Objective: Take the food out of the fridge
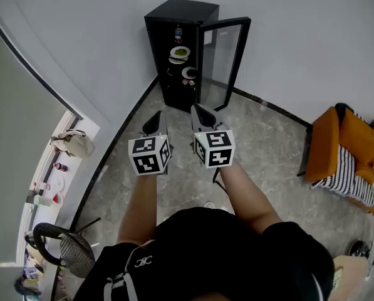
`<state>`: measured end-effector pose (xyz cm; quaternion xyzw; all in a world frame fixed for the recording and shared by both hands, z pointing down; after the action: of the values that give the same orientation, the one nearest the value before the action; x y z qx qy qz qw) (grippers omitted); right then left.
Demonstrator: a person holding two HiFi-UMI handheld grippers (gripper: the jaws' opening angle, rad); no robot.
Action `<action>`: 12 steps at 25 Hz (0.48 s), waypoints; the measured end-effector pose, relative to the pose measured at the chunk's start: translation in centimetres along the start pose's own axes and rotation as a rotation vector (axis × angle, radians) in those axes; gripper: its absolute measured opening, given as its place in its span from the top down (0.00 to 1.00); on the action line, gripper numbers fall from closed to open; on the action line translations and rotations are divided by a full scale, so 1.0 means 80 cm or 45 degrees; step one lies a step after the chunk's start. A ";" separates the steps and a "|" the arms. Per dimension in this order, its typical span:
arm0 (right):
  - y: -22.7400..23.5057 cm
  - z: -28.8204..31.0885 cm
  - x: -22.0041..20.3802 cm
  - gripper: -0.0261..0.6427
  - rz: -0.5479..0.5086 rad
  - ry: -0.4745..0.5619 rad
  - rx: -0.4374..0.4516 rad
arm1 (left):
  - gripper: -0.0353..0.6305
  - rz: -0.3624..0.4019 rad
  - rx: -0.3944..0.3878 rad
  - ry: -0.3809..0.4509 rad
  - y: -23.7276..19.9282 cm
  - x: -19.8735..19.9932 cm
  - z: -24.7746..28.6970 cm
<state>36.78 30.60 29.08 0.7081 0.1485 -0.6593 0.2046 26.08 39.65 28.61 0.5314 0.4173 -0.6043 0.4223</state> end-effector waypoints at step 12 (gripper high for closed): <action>0.033 -0.007 -0.002 0.98 0.020 0.040 0.086 | 0.95 0.003 0.029 -0.022 0.034 -0.013 0.022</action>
<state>38.52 28.59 29.52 0.7259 0.1237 -0.6512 0.1833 28.21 37.22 29.65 0.5314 0.4062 -0.6130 0.4205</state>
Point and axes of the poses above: the fingertips, and each gripper's own axes: z forward along the fingers, y to its right, x out of its top, the point moved 5 cm from there along -z, backward along the fingers, and after that the axes turned 9 degrees about y, right-handed, at the moved point
